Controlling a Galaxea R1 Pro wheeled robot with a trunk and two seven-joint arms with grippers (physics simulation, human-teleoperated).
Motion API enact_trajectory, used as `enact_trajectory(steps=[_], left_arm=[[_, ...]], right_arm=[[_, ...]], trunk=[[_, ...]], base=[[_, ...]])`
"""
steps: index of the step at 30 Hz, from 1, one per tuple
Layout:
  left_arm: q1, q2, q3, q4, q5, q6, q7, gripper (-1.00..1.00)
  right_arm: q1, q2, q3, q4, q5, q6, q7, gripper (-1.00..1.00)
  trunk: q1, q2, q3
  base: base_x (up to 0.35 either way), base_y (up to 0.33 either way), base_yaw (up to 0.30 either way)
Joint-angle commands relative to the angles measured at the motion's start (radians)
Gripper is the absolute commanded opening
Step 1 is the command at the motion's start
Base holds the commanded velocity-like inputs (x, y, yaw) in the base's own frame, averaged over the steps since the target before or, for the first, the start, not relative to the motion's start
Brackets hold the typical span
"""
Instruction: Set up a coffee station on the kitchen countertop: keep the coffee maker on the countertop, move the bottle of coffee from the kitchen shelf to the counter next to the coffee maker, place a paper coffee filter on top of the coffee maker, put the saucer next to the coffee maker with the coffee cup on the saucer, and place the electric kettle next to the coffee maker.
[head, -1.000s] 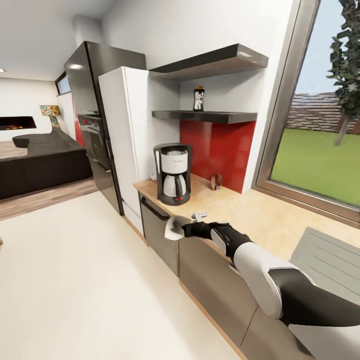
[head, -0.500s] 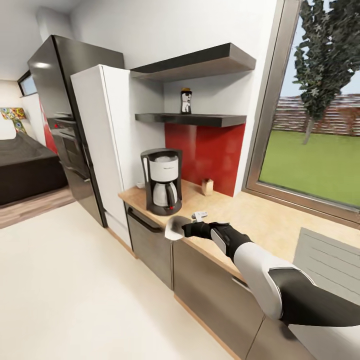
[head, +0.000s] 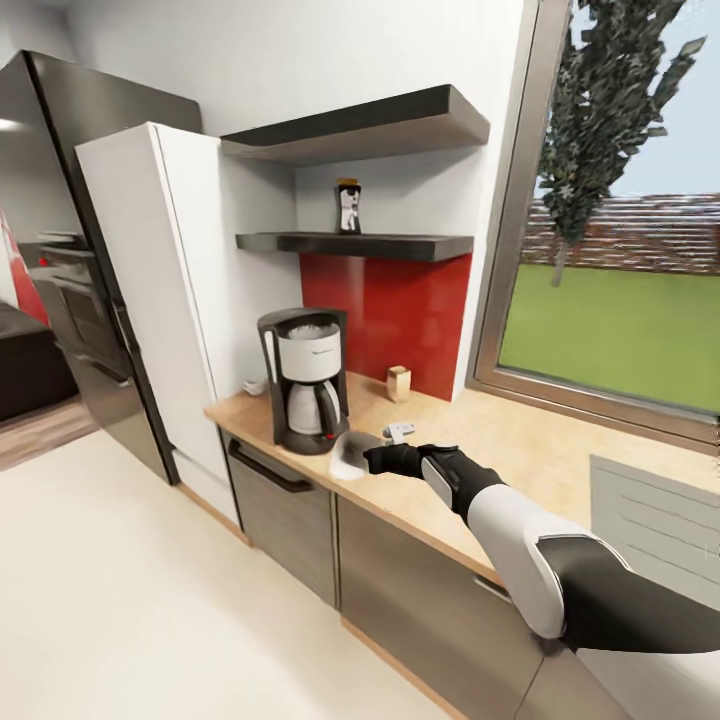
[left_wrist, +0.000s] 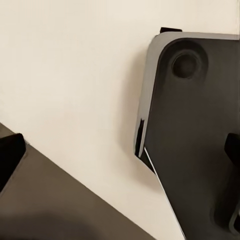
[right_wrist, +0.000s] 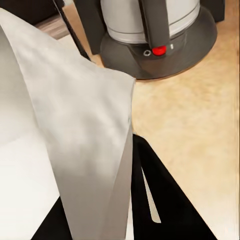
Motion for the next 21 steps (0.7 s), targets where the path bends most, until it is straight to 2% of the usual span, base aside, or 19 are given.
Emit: enact_trajectory(steps=[1, 5, 14, 21], left_arm=[[0.001, 0.000, -0.002, -0.002, 0.009, 0.000, 0.001, 1.00], [0.001, -0.001, -0.002, -0.002, 0.009, 0.000, 0.002, 1.00], [0.001, -0.002, -0.003, -0.002, 0.009, 0.000, 0.003, 1.00], [0.001, -0.003, -0.003, -0.002, 0.008, -0.001, 0.003, 1.00]], right_arm=[[-0.001, 0.001, -0.004, -0.002, 0.005, 0.007, 0.004, -1.00], [-0.001, 0.001, -0.004, -0.002, 0.005, 0.007, 0.004, -1.00], [-0.001, 0.001, -0.006, -0.005, 0.004, 0.007, 0.003, -1.00], [-0.001, 0.001, -0.006, -0.005, 0.002, 0.006, 0.004, -1.00]], trunk=[[0.001, -0.002, -0.001], [0.001, -0.002, 0.001], [0.001, -0.002, 0.001], [0.001, -0.002, 0.001]], base=[[0.190, 0.282, -0.262], [0.185, 0.284, -0.160], [0.175, 0.288, -0.011], [0.113, 0.118, 0.000]])
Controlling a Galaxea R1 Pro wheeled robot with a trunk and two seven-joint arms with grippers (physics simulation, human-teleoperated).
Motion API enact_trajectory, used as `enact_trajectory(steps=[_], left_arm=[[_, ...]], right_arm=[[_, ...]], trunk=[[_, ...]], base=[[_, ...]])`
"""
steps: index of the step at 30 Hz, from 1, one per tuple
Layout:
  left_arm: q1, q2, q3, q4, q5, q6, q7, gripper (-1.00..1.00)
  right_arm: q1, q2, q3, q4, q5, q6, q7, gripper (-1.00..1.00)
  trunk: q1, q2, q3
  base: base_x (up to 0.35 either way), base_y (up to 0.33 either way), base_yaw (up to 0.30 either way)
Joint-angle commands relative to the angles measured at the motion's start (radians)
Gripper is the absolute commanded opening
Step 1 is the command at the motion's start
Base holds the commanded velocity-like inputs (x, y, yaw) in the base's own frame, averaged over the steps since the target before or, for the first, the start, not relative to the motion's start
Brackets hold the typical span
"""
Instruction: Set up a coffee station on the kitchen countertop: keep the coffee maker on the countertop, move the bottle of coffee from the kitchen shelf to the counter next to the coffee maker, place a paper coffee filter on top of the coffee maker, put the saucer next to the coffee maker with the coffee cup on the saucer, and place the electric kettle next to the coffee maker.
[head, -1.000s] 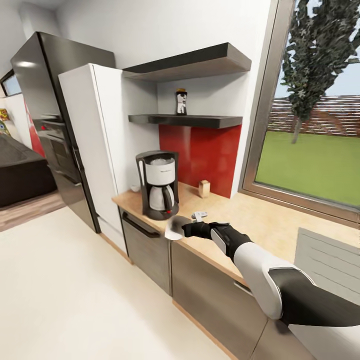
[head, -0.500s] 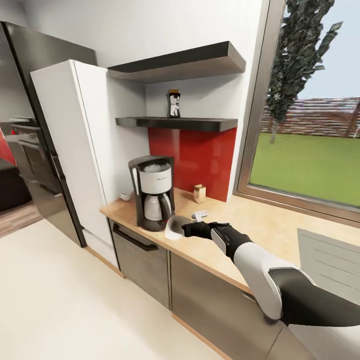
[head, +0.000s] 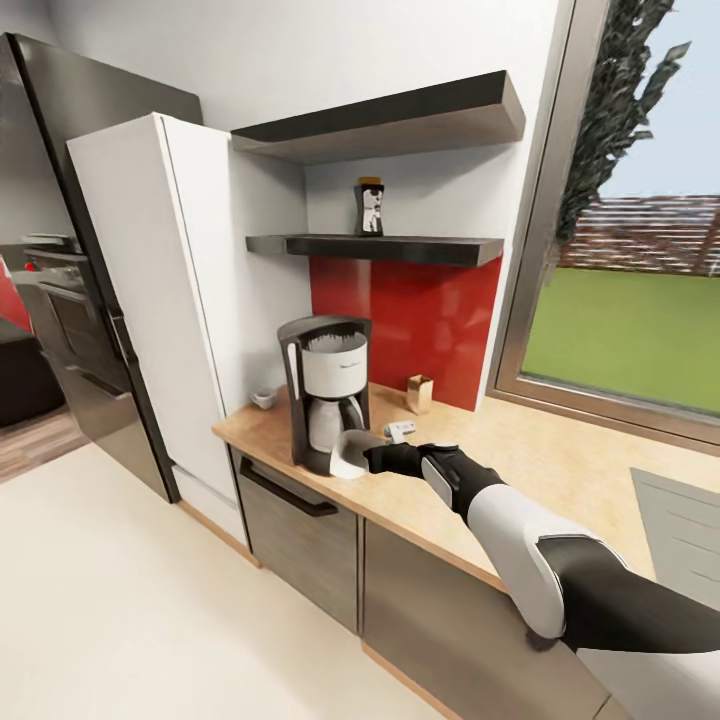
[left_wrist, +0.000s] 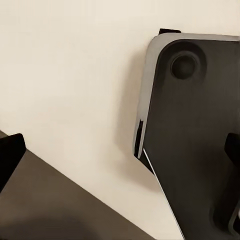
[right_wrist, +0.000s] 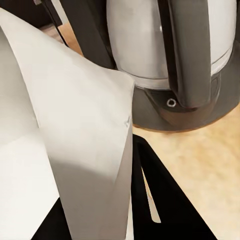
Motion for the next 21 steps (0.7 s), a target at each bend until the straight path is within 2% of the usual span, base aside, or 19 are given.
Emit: enact_trajectory(steps=[1, 10, 21], left_arm=[[0.001, 0.000, -0.002, -0.002, 0.009, 0.000, 0.002, 1.00], [0.001, 0.000, -0.002, -0.002, 0.009, 0.000, 0.002, 1.00], [0.001, 0.000, -0.002, -0.002, 0.009, -0.002, 0.002, 1.00]], right_arm=[[-0.001, 0.000, -0.005, -0.002, 0.005, 0.007, 0.005, -1.00], [-0.001, 0.000, -0.005, -0.002, 0.005, 0.008, 0.002, -1.00], [-0.001, 0.000, -0.005, -0.002, 0.005, 0.008, 0.002, -1.00]], trunk=[[0.001, -0.002, -0.002], [0.001, -0.002, -0.002], [0.001, -0.002, -0.002]], base=[[0.026, 0.022, 0.000], [0.006, 0.005, -0.010], [0.000, 0.000, -0.203]])
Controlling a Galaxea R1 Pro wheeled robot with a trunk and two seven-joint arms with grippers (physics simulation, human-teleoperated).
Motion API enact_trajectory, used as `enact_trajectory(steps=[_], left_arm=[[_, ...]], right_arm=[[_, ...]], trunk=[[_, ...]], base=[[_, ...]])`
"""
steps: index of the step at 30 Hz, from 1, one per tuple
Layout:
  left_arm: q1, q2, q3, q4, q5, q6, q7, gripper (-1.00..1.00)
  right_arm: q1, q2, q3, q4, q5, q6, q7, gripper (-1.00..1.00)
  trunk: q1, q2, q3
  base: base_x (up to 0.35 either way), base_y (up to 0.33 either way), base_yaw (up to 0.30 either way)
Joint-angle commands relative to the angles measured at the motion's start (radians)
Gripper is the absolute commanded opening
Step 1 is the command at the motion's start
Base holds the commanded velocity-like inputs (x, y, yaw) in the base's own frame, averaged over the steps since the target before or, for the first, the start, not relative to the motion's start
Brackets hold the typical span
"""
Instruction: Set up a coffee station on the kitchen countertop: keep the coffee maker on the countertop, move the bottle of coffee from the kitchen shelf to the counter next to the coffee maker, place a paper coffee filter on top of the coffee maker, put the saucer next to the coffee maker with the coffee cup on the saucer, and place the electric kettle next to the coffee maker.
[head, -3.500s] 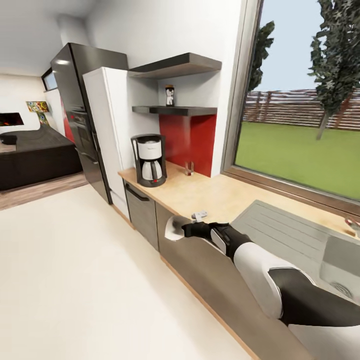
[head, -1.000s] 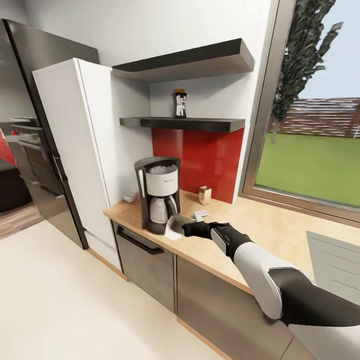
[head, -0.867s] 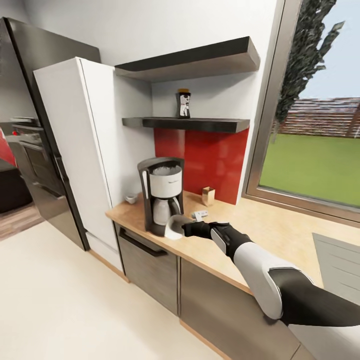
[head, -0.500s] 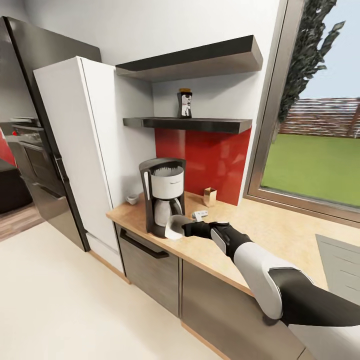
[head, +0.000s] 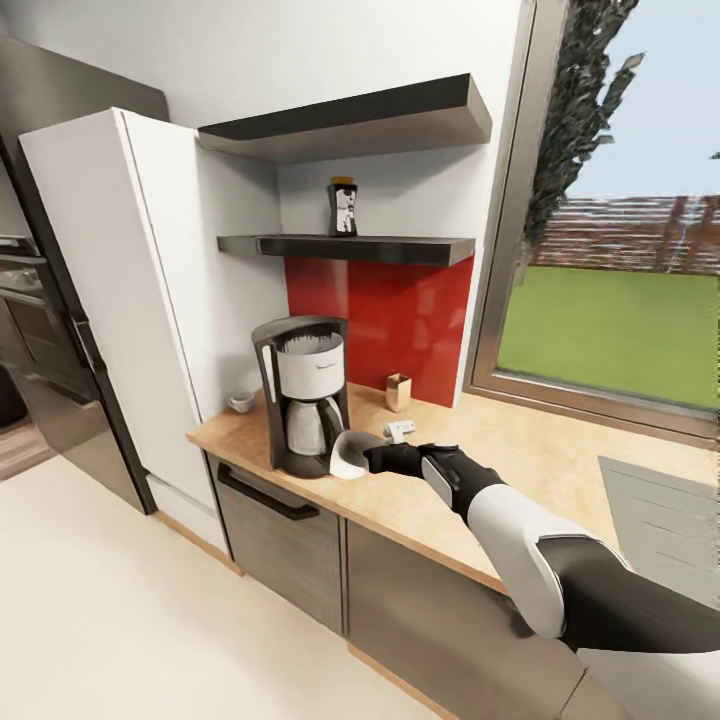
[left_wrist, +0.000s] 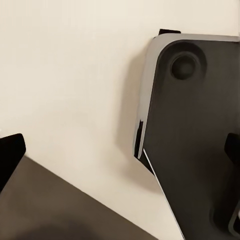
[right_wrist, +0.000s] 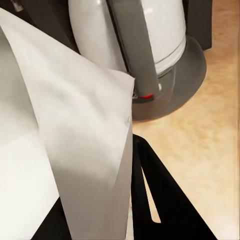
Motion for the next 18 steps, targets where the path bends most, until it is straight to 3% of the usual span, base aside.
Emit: enact_trajectory(steps=[1, 14, 18], left_arm=[[0.001, 0.000, -0.002, -0.002, 0.009, 0.000, 0.002, 1.00], [0.001, 0.007, -0.003, -0.002, 0.009, 0.000, 0.002, 1.00], [0.000, 0.010, -0.002, -0.002, 0.009, 0.001, 0.002, 1.00]], right_arm=[[0.000, 0.000, -0.005, -0.002, 0.005, 0.007, 0.005, -1.00], [0.000, 0.000, -0.007, -0.005, 0.005, 0.007, 0.005, -1.00], [0.000, 0.000, -0.007, -0.005, 0.005, 0.007, 0.004, -1.00]], trunk=[[0.001, -0.002, -0.002], [0.001, -0.002, -0.002], [0.001, -0.002, -0.002]], base=[[0.000, 0.000, -0.086], [0.000, 0.000, -0.015], [0.000, 0.006, -0.208]])
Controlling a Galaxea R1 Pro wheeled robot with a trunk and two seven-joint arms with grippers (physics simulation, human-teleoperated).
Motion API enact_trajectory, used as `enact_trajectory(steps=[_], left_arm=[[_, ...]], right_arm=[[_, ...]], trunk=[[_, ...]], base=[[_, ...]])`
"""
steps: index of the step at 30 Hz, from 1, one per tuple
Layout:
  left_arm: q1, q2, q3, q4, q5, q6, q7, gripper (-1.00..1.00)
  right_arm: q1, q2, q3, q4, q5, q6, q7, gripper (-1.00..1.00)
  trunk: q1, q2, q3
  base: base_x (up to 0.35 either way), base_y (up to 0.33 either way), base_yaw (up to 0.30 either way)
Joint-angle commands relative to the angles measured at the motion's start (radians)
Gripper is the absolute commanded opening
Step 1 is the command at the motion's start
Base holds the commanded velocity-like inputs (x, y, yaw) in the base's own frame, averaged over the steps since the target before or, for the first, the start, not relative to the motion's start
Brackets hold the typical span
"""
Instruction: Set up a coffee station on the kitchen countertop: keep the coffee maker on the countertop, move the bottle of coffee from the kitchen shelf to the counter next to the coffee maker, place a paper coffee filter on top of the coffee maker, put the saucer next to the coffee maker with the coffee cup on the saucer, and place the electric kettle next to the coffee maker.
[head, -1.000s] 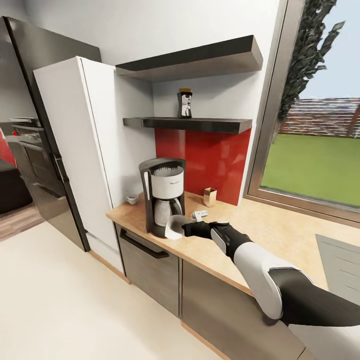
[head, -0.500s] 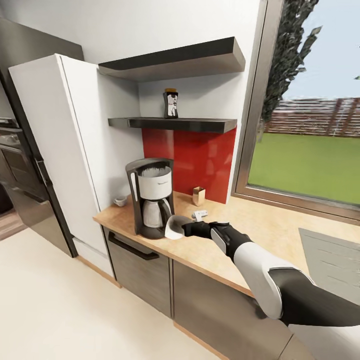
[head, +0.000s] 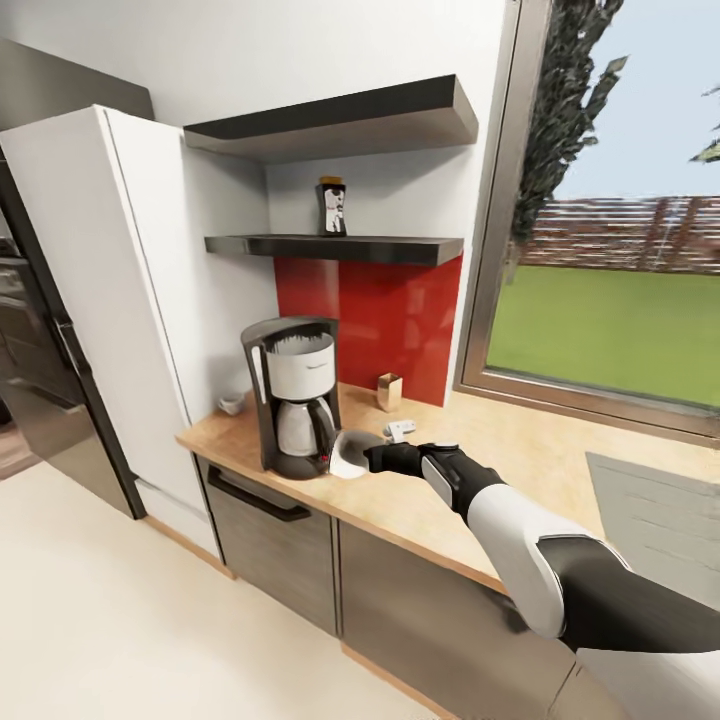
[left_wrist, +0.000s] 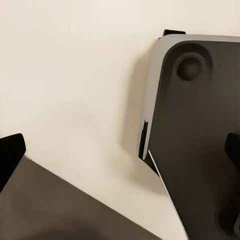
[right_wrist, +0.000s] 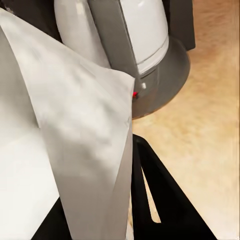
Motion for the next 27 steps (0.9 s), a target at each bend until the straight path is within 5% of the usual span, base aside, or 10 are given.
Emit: enact_trajectory(steps=[1, 27], left_arm=[[0.000, 0.001, -0.002, -0.003, 0.009, 0.000, 0.002, 1.00], [0.001, 0.002, -0.002, -0.002, 0.009, 0.001, 0.002, 1.00]], right_arm=[[-0.001, 0.001, -0.005, -0.002, 0.005, 0.007, 0.004, -1.00], [-0.001, -0.002, -0.008, 0.004, 0.002, 0.007, 0.004, -1.00]], trunk=[[0.001, -0.002, -0.002], [0.001, -0.002, 0.004]], base=[[0.000, 0.083, -0.279], [0.000, 0.267, -0.279]])
